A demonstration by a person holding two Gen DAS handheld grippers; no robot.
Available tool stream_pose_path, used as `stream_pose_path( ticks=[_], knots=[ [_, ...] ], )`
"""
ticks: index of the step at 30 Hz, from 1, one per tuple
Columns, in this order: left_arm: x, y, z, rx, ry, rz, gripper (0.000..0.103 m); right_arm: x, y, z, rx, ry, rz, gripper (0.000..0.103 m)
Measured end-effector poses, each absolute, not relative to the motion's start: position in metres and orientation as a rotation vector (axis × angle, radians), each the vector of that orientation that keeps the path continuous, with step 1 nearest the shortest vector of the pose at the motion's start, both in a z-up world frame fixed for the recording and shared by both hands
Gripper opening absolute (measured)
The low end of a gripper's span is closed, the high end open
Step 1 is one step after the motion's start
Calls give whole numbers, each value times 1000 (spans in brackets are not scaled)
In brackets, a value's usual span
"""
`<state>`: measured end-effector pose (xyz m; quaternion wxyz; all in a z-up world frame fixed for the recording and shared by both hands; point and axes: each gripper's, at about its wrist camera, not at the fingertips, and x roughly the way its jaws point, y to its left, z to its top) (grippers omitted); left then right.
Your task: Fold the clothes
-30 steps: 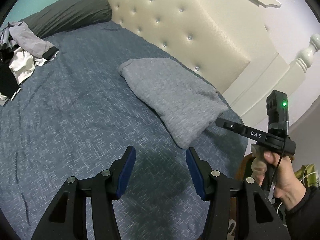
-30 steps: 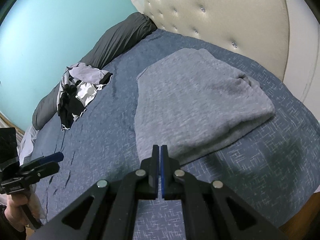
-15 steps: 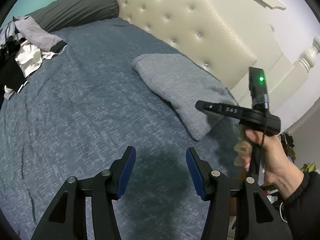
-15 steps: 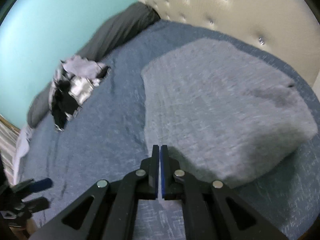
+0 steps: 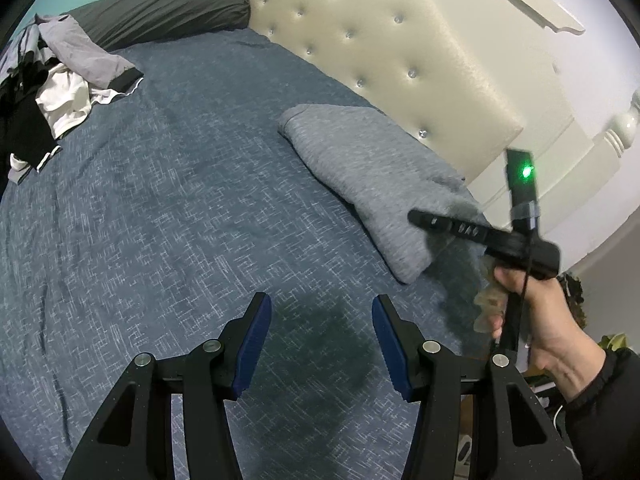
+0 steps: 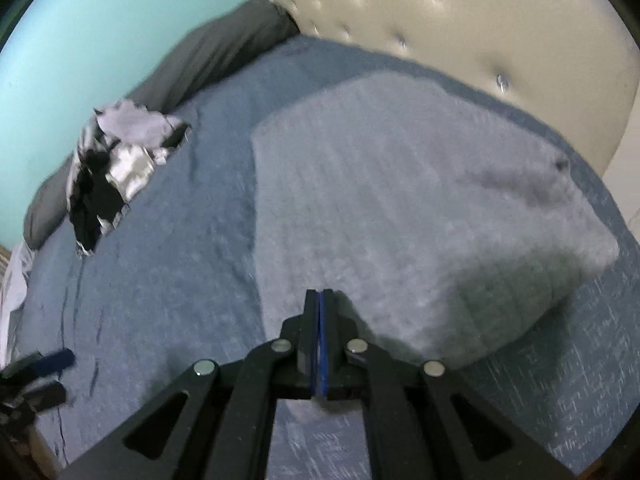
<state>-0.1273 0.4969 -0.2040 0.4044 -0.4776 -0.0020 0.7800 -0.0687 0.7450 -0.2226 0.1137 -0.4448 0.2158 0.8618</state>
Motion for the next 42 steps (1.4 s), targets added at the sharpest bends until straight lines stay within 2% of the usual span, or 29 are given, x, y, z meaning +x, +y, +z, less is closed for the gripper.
stream_pose_path(
  ticks=[19, 36, 39, 42],
  knots=[
    [-102, 478, -159, -1127, -6, 1996, 57, -2, 727, -163, -1136, 645, 2531, 0],
    [-69, 456, -117, -1040, -1, 2002, 57, 58, 694, -108, -1014, 622, 2529, 4],
    [-64, 452, -111, -1027, 1, 1999, 57, 69, 685, -100, -981, 629, 2523, 7],
    [-58, 451, -105, -1012, 26, 1996, 58, 78, 676, -94, -958, 625, 2528, 16]
  ],
)
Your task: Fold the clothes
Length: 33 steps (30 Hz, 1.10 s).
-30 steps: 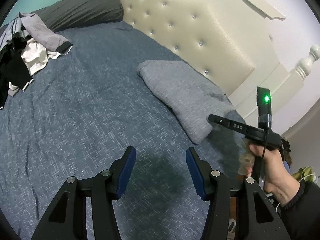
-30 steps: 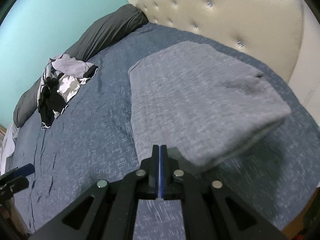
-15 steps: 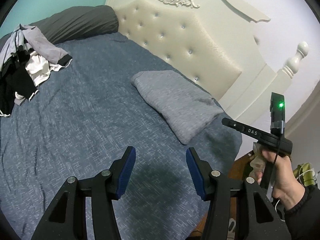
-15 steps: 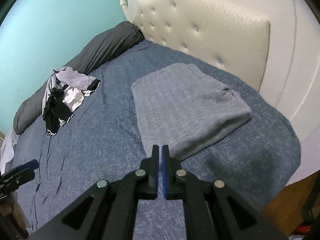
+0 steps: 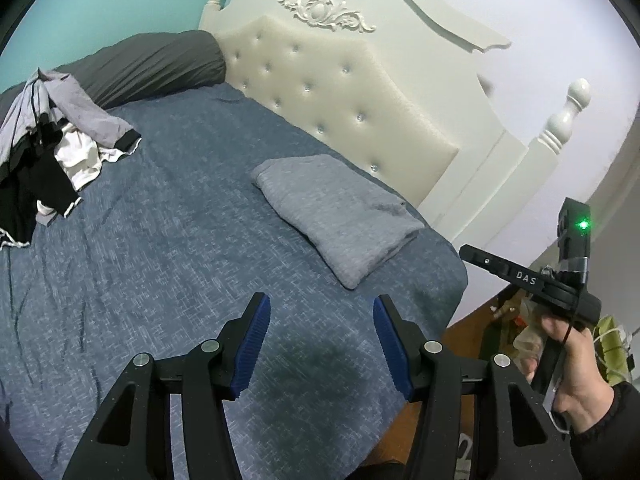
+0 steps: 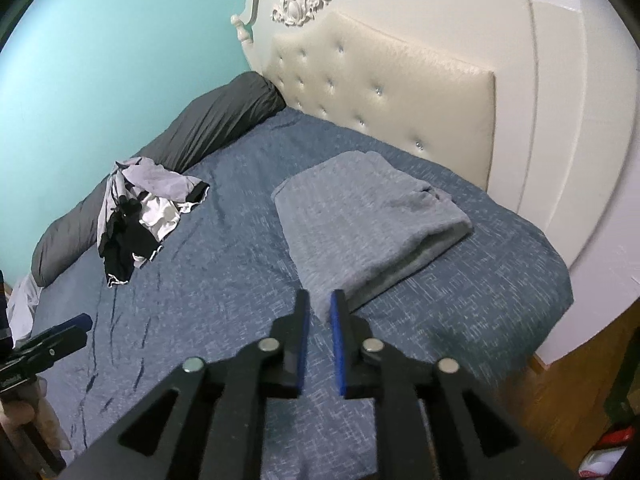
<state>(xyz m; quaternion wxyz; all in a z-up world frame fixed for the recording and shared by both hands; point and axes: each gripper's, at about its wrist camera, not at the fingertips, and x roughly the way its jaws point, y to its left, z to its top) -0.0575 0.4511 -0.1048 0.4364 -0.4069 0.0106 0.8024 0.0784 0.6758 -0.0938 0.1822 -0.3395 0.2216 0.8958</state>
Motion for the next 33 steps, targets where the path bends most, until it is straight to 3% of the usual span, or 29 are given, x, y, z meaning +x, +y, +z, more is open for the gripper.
stream_pose_path(
  ticks=[8, 33],
  knots=[
    [-41, 445, -87, -971, 53, 1990, 60, 105, 650, -80, -907, 602, 2536, 21],
    [-10, 428, -75, -920, 52, 1948, 61, 145, 590, -57, -843, 623, 2587, 22]
  ],
)
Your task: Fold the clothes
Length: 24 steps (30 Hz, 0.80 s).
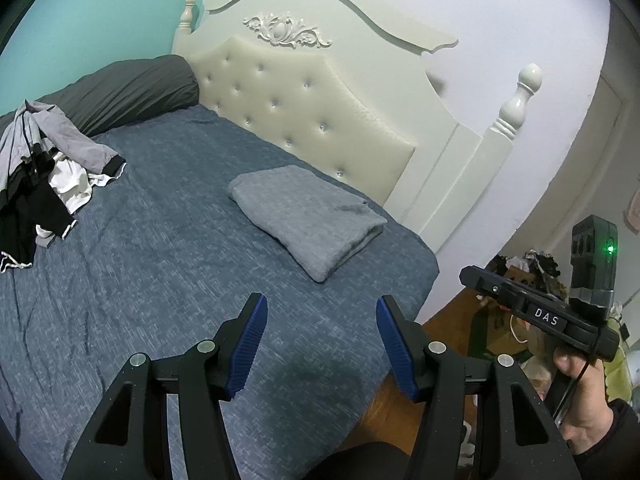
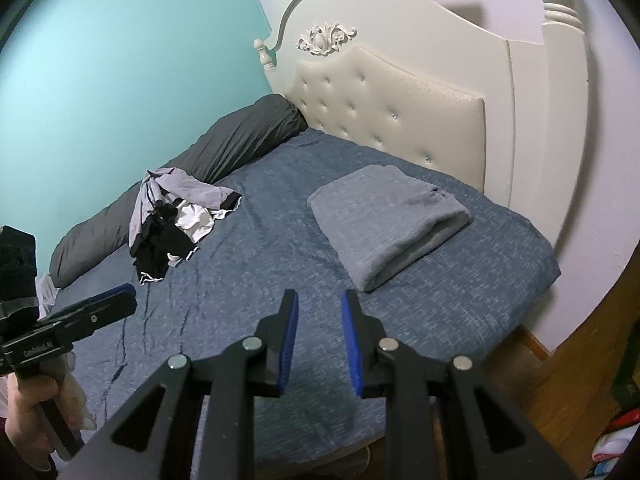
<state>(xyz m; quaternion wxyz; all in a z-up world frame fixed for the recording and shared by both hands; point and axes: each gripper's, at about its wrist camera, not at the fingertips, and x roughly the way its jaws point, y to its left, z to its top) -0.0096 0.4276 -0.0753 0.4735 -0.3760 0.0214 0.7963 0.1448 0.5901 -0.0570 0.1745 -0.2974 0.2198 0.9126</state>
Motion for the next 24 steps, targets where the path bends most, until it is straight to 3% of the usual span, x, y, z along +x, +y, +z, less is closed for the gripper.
stream_pose_path(
  ticks=[12, 24],
  knots=[
    [3, 422, -74, -895, 70, 1946, 61, 164, 571, -57, -826, 595, 2582, 23],
    [15, 419, -68, -865, 93, 1956, 74, 179, 560, -58, -796, 598, 2566, 32]
  ],
)
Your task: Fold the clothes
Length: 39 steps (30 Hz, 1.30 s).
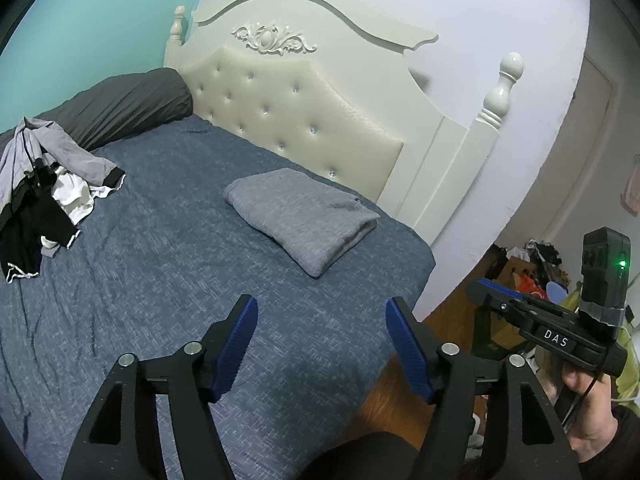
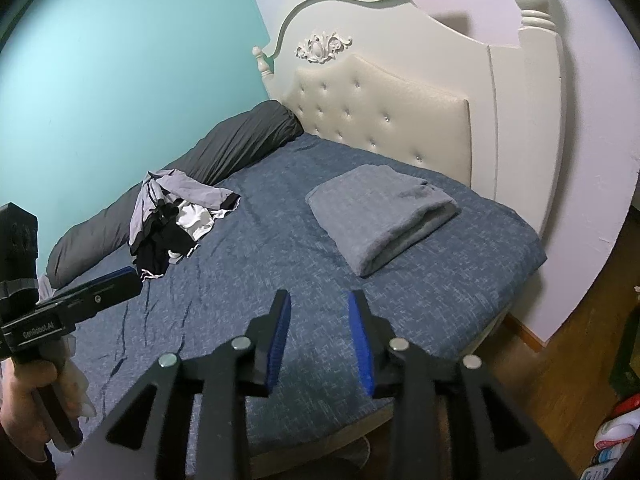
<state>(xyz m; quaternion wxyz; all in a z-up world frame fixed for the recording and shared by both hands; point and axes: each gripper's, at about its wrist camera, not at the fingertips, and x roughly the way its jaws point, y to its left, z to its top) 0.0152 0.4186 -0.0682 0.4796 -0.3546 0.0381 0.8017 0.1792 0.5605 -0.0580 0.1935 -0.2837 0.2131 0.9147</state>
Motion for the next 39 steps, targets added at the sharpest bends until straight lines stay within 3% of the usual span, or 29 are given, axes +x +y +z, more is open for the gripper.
stream_pose_path(
  ticks=[5, 22, 25, 39],
  knots=[
    [17, 418, -67, -860, 104, 1969, 82, 184, 558, -57, -785, 595, 2559, 47],
    [21, 409, -65, -840, 121, 2002, 99, 193, 550, -53, -759, 570, 2530, 70],
    [22, 408, -65, -839, 122, 2004, 103, 194, 548, -53, -760, 562, 2523, 78],
    [26, 405, -66, -848, 121, 2008, 103, 196, 539, -53, -762, 518, 2493, 99]
  ],
)
